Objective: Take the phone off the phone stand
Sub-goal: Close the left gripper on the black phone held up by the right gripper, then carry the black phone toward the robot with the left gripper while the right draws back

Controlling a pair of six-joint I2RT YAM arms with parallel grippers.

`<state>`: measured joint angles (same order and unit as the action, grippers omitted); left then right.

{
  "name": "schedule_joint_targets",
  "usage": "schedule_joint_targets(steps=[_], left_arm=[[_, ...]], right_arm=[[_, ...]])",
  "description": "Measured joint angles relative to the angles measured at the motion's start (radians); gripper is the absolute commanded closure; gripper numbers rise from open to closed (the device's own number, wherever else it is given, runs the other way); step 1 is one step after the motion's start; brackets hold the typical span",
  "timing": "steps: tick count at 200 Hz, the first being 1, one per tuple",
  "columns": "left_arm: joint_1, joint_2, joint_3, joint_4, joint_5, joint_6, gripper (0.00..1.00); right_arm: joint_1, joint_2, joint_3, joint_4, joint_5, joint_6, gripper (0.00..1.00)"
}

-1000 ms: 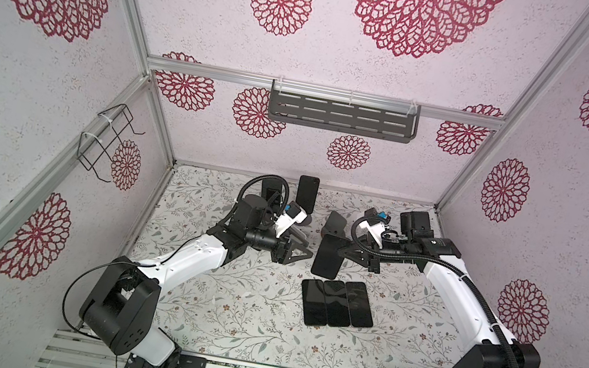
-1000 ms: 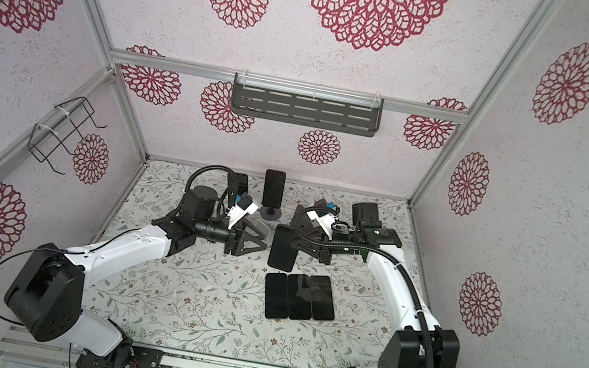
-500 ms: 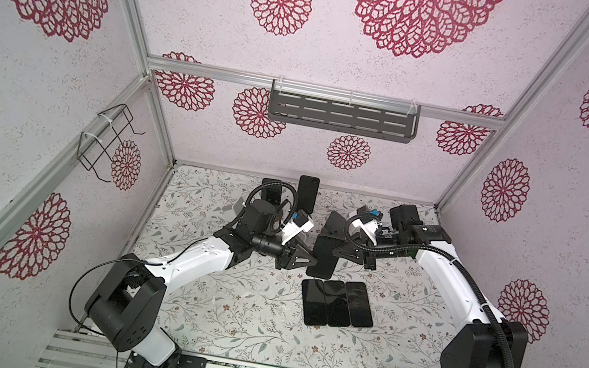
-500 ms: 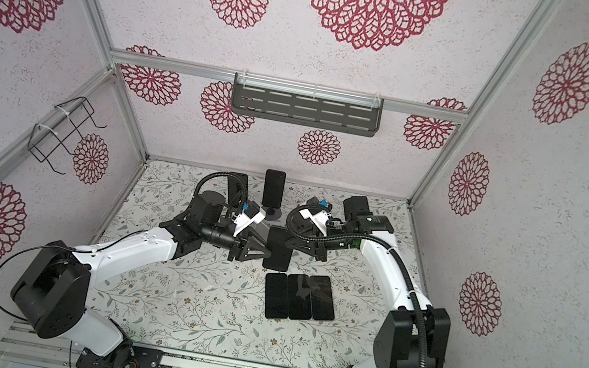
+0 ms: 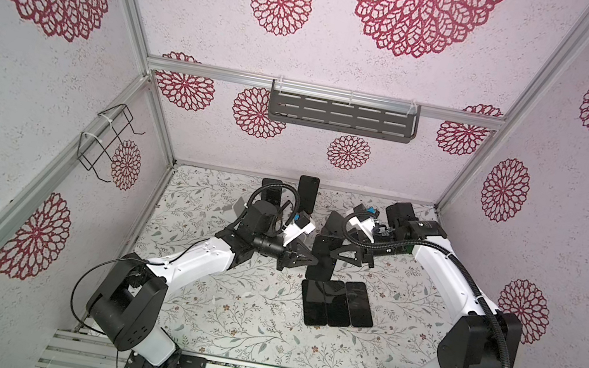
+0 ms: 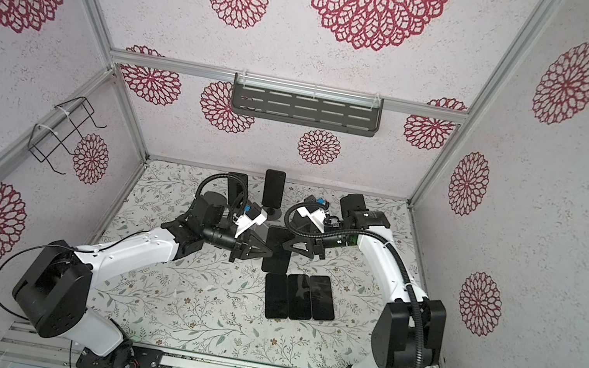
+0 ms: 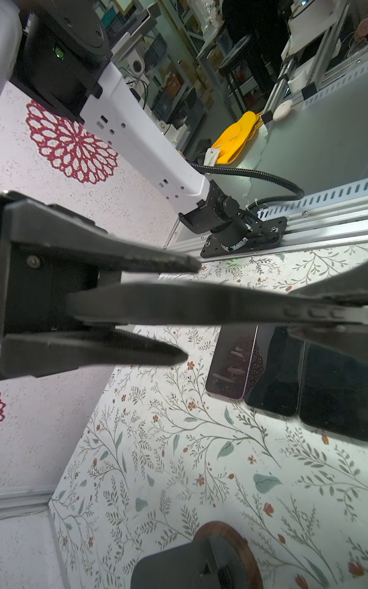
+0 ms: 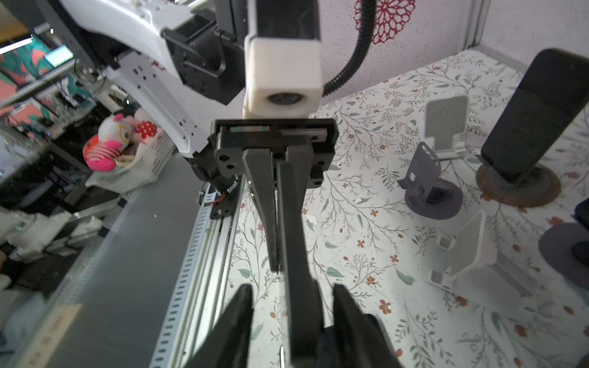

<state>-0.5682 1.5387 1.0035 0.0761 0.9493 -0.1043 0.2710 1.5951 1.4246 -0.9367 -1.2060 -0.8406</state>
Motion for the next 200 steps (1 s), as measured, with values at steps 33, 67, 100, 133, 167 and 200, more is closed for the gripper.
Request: schedule_joint_targets(steps=[33, 67, 100, 133, 167, 200], left_arm=[[0.000, 0.000, 0.000, -0.005, -0.024, -0.001, 1.00], [0.000, 0.000, 0.000, -0.015, -0.065, -0.007, 1.00], [0.001, 0.005, 0.005, -0.050, -0.162, -0.032, 1.00], [0.001, 0.011, 0.029, -0.114, -0.225, -0.066, 1.00], [-0.008, 0.008, 0.053, -0.203, -0.323, -0.145, 1.00], [-0.027, 0.004, 0.061, -0.326, -0.444, -0.296, 1.00]], right_arm=[[-0.009, -0.002, -0.029, 0.102, 0.036, 0.106, 0.29], [-0.029, -0.043, -0.138, 0.298, 0.154, 0.325, 0.25], [-0.035, -0.108, -0.180, 0.407, 0.361, 0.553, 0.26], [-0.047, -0.147, -0.201, 0.446, 0.656, 0.736, 0.33], [-0.053, -0.197, -0.279, 0.399, 0.980, 0.897, 0.41], [-0.053, -0.224, -0.388, 0.348, 1.170, 1.021, 0.52]])
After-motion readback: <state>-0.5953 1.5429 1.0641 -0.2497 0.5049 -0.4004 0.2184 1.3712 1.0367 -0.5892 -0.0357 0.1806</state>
